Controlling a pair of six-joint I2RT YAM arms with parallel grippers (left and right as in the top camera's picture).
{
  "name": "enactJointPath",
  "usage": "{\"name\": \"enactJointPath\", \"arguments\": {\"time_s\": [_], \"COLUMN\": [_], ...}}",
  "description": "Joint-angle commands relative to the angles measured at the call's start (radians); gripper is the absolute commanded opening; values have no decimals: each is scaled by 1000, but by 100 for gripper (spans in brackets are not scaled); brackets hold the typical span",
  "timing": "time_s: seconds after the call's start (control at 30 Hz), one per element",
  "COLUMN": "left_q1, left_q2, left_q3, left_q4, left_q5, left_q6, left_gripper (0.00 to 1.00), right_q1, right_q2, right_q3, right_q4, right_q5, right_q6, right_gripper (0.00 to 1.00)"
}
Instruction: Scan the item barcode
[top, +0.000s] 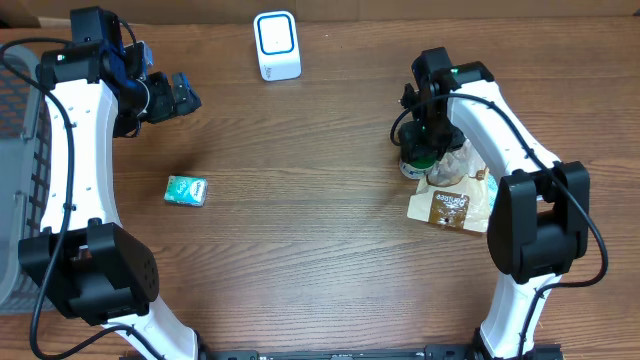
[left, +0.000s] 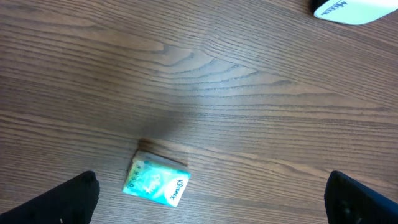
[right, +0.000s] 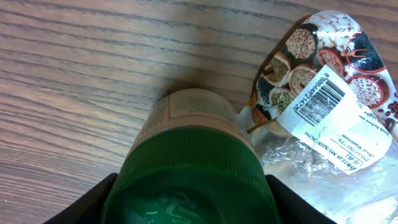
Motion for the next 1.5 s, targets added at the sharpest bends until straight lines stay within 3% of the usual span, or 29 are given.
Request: {"name": "enactJointPath", "arguments": {"time_s": [0.0, 0.07, 0.33, 0.57, 0.67, 0.83, 0.93, 1.07, 1.23, 1.47], "left_q1": [-2, -2, -2, -2, -2, -2, -2, -2, -2, -2], "left_q2": [-4, -4, -4, -4, -4, -4, -4, -4, -4, -4], "left_q3": [21, 21, 21, 21, 21, 21, 21, 21, 21, 21], "left_q4": [1, 1, 1, 1, 1, 1, 1, 1, 1, 7], "left_q5": [-2, -2, -2, -2, -2, -2, -2, -2, -2, 6], "left_q6": [10, 10, 10, 10, 10, 10, 10, 10, 10, 9], "left_gripper": [100, 99, 99, 99, 100, 99, 100, 100, 100, 100], "right_q1": [-12, -12, -12, -10, -9, 5, 31, 69, 71, 71], "right_q2": [8, 8, -3, -16, -16, -15, -10, -7, -5, 2], "right_q3": [-32, -32, 64, 357, 442, 426, 425, 425, 425, 425], "right_q4": [-11, -14, -82, -222, -211, -106, -124, -206, -203, -185], "right_q5": [19, 2, -59, -168, -327, -652, -602, -344, -330, -330], "right_q6": [11, 11, 11, 72, 125, 127, 127, 127, 136, 166], "right_gripper": [58, 100, 100, 100, 100, 100, 100, 94, 86, 85]}}
